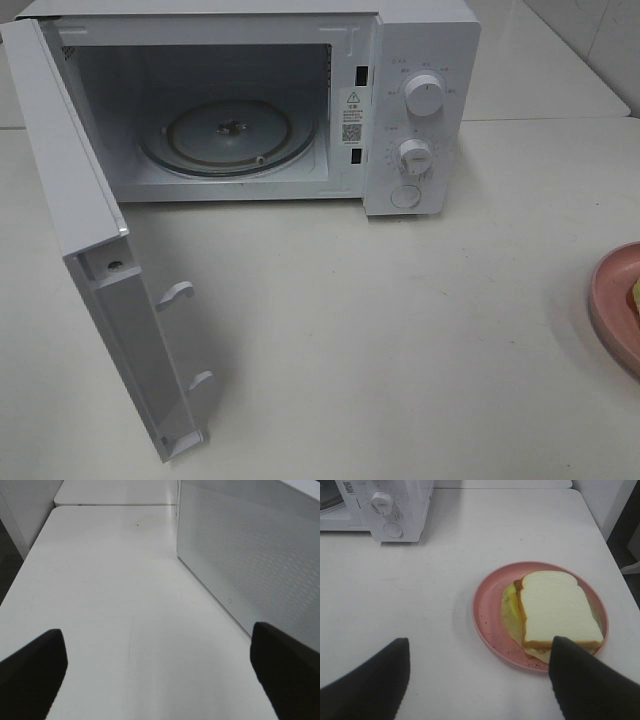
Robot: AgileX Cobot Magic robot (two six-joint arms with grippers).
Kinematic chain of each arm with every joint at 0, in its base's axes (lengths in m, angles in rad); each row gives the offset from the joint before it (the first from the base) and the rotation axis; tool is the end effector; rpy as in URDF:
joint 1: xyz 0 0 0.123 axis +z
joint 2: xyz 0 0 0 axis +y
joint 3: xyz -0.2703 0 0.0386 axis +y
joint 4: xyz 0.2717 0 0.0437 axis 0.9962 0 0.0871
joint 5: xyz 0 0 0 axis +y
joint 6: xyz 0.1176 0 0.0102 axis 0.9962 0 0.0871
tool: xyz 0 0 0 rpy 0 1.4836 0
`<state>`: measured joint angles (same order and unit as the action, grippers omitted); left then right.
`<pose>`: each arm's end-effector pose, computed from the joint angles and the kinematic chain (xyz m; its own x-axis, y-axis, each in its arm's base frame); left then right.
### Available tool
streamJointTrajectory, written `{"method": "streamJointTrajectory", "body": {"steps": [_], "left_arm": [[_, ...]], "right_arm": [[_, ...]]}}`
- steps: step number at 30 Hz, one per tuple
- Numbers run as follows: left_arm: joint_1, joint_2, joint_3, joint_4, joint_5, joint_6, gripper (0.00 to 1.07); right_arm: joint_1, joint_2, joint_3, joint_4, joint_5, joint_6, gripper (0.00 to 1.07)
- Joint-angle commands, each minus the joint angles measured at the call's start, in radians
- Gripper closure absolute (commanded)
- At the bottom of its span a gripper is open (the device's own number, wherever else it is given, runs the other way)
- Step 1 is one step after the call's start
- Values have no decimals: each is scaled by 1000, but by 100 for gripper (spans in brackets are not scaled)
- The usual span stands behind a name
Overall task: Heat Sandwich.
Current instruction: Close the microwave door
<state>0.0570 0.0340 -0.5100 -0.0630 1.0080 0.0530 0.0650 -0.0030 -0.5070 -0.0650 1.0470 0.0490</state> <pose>0.0593 -0.0029 0.2834 -0.4289 -0.0051 -0.9034 -0.0006 1.0000 -0.0054 0.0518 -0.0033 0.2803 -0.4332 -0.0117 -0.9012 -0.0072 0.9999 -0.0096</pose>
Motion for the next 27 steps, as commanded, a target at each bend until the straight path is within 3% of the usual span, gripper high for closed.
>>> {"method": "streamJointTrajectory", "body": {"steps": [1, 8, 11, 12, 15, 18, 19, 20, 27], "left_arm": [[-7, 47, -11, 5, -32, 2, 24], [-7, 157, -13, 9, -125, 2, 45], [-7, 237, -11, 17, -182, 4, 63], [-7, 237, -11, 17, -182, 4, 63], [-7, 298, -9, 18, -277, 4, 81], [-7, 325, 1, 19, -334, 4, 90], [-7, 358, 18, 24, -384, 4, 101], [-7, 377, 28, 26, -409, 4, 105], [-7, 481, 92, 40, -597, 5, 107]], "right_arm": [[-7, -28, 1, 2, -11, -8, 33], [-7, -28, 1, 2, -11, -8, 33], [-7, -28, 1, 2, -11, -8, 33], [-7, -28, 1, 2, -11, -8, 33], [-7, -28, 1, 2, -11, -8, 33], [-7, -28, 1, 2, -11, -8, 33], [-7, -28, 1, 2, -11, -8, 33], [-7, -28, 1, 2, -11, -8, 33], [-7, -28, 1, 2, -11, -8, 33]]}}
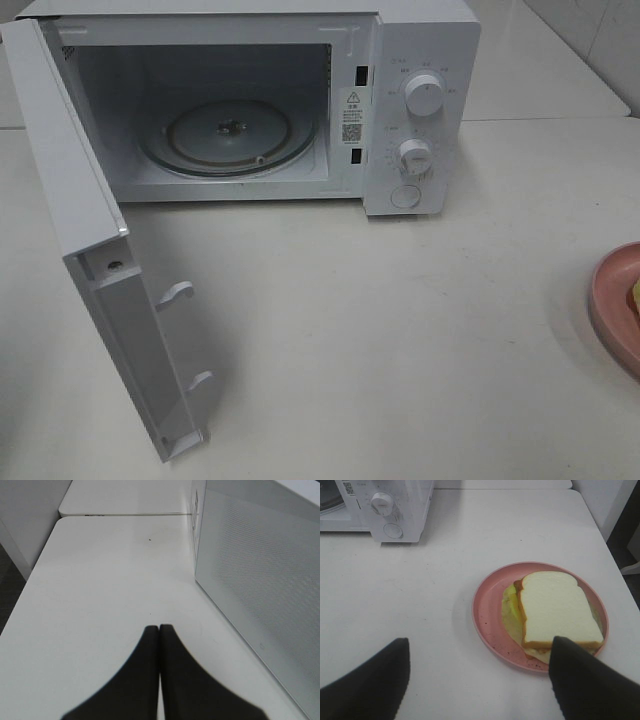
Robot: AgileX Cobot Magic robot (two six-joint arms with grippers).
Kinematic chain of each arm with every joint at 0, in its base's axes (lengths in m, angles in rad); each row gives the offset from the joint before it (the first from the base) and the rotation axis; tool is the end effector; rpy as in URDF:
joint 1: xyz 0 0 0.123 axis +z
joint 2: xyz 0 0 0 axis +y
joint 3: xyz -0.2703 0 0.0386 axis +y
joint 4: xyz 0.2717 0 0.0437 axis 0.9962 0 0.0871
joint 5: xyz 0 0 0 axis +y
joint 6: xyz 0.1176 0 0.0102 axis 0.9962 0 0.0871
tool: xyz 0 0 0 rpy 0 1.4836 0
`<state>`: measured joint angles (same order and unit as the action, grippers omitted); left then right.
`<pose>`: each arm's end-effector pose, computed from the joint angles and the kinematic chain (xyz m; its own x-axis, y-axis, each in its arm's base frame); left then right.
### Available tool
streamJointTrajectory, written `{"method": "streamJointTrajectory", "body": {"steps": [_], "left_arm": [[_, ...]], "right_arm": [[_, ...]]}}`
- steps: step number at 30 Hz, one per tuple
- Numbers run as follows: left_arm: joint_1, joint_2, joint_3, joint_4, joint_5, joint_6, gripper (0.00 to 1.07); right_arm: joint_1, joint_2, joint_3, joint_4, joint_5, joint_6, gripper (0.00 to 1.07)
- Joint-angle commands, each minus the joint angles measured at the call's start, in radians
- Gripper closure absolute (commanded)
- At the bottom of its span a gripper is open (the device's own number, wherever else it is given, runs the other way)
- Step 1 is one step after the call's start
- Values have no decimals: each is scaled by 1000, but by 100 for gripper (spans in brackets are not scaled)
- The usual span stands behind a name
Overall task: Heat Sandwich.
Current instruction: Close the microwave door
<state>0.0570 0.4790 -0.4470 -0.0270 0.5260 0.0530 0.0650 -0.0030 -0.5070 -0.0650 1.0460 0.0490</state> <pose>0.1559 0.0073 0.2632 -0.4539 0.0038 -0.8911 -0.0315 0.9993 0.0203 0.0519 -0.0033 0.2805 -0.4323 -0.0117 -0.9016 -0.0072 0.9999 -0.0096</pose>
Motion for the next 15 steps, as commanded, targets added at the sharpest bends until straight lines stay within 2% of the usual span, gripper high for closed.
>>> {"method": "streamJointTrajectory", "body": {"steps": [1, 5, 9, 15], "left_arm": [[-7, 71, 53, 4, -190, 5, 107], [-7, 116, 92, 4, -301, 5, 107], [-7, 201, 172, 4, -546, 5, 107], [-7, 276, 228, 4, -743, 5, 107]], "right_arm": [[-7, -28, 1, 2, -10, -8, 33], [-7, -28, 1, 2, -10, -8, 33], [-7, -28, 1, 2, -10, -8, 33], [-7, -28, 1, 2, -10, -8, 33]]}}
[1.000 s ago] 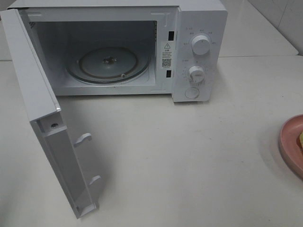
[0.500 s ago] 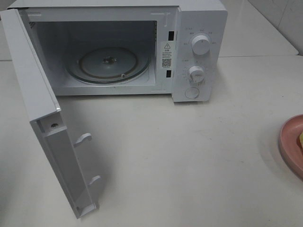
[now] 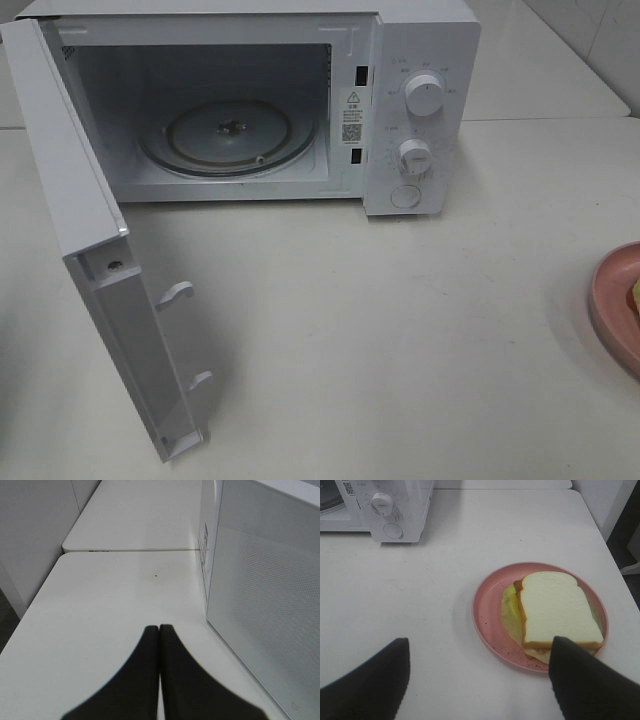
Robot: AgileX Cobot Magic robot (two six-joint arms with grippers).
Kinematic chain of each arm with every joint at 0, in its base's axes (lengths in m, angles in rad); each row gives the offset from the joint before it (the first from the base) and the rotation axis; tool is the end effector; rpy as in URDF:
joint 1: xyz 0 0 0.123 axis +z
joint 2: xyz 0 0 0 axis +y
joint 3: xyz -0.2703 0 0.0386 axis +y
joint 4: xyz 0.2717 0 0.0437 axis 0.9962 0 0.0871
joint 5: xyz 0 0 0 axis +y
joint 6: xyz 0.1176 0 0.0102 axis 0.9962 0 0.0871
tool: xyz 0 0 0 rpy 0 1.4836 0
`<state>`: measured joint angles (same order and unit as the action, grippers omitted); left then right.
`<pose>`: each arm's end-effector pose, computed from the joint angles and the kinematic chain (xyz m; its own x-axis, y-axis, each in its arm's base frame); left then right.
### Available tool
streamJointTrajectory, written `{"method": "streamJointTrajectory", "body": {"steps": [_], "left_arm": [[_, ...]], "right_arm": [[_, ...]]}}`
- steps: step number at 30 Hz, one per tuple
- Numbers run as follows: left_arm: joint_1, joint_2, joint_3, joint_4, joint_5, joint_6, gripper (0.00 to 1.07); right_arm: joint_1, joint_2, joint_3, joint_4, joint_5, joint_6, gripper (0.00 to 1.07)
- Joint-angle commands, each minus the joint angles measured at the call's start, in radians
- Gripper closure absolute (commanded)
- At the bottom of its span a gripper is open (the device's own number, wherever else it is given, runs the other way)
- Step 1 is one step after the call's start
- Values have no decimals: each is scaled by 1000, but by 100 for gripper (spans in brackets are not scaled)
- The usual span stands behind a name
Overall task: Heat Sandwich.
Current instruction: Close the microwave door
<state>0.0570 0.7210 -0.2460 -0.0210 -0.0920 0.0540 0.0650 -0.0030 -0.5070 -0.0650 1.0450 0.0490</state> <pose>0.1966 0.0114 0.2105 -0.2928 0.0164 -0.9560 -0.0492 0.9983 0.0322 0.0519 -0.0033 0.2806 -0.4314 -0.0117 -0.9021 -0.0072 0.9999 -0.0095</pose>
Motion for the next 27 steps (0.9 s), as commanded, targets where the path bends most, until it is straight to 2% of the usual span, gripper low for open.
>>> {"method": "streamJointTrajectory", "body": {"steps": [1, 9, 15, 21, 24, 27], "left_arm": [[-7, 53, 34, -2, -154, 4, 107], [-7, 226, 44, 6, -361, 4, 107], [-7, 374, 44, 87, -518, -1, 107], [-7, 500, 43, 155, -650, -73, 107], [-7, 551, 35, 181, -704, -86, 107], [-7, 617, -3, 260, -738, -126, 107]], "right_arm": [[-7, -28, 1, 2, -9, -8, 33], [-7, -28, 1, 2, -9, -8, 33], [-7, -28, 1, 2, -9, -8, 33], [-7, -28, 1, 2, -9, -8, 33], [-7, -28, 1, 2, -9, -8, 33], [-7, -28, 1, 2, -9, -8, 33]]}}
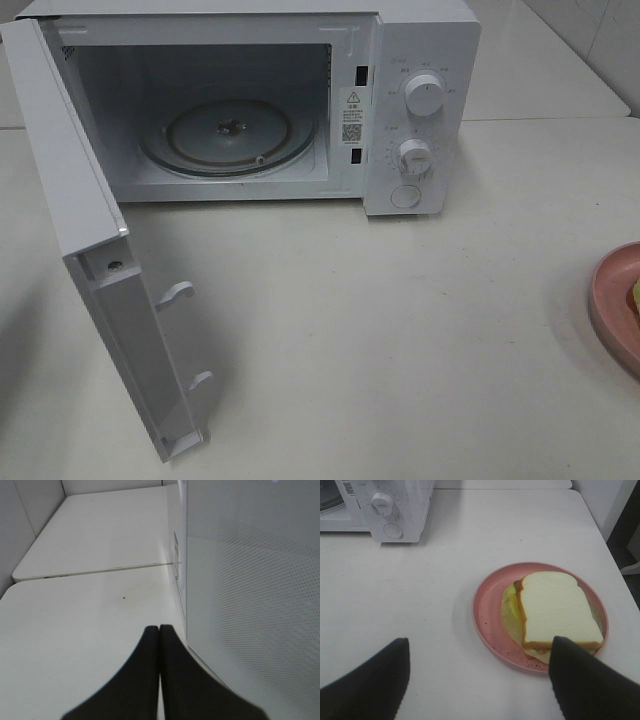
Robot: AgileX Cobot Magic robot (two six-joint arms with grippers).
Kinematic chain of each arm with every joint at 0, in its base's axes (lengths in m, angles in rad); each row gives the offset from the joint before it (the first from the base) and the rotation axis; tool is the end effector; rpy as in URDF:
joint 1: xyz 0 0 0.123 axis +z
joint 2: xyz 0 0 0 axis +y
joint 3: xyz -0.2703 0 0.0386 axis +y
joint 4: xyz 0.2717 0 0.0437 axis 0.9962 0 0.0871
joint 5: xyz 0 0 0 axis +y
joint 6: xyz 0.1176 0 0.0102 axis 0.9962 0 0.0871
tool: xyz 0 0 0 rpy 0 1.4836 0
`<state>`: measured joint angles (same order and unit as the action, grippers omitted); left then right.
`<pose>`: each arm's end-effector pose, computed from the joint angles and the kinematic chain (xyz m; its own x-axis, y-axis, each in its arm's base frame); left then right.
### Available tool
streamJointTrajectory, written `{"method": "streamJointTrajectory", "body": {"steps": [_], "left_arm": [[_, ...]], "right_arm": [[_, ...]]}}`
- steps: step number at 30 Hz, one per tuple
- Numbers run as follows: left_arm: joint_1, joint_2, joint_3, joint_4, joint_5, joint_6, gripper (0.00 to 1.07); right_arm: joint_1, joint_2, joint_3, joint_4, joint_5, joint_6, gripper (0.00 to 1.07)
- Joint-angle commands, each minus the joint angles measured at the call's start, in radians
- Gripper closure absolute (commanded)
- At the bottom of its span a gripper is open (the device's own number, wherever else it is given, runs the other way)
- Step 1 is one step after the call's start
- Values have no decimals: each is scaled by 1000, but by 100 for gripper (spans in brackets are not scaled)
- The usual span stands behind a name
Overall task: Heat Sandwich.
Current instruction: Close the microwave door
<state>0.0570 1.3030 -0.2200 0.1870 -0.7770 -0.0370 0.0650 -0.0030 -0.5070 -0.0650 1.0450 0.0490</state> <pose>0.2461 -0.0014 0.1479 -0.2174 0.0839 -0.9725 0.0918 0.9936 0.0652 0.0519 -0.0033 0.2806 -0.4314 -0.0117 -0.9021 -0.0072 0.9999 -0.0095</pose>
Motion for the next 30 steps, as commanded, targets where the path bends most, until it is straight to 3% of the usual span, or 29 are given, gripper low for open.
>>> {"method": "streamJointTrajectory", "body": {"steps": [1, 4, 9, 21, 30], "left_arm": [[-7, 35, -29, 52, -53, -35, 107], [-7, 88, -63, 106, -72, -86, 107], [-18, 152, -81, 142, -132, -108, 107], [-174, 246, -149, 115, -144, -81, 107], [-292, 278, -206, 18, -137, -68, 107]], "right_arm": [[-7, -28, 1, 2, -9, -8, 33], [-7, -28, 1, 2, -9, -8, 33], [-7, -28, 1, 2, -9, -8, 33], [-7, -28, 1, 2, -9, -8, 33], [-7, -28, 1, 2, -9, -8, 33]]}}
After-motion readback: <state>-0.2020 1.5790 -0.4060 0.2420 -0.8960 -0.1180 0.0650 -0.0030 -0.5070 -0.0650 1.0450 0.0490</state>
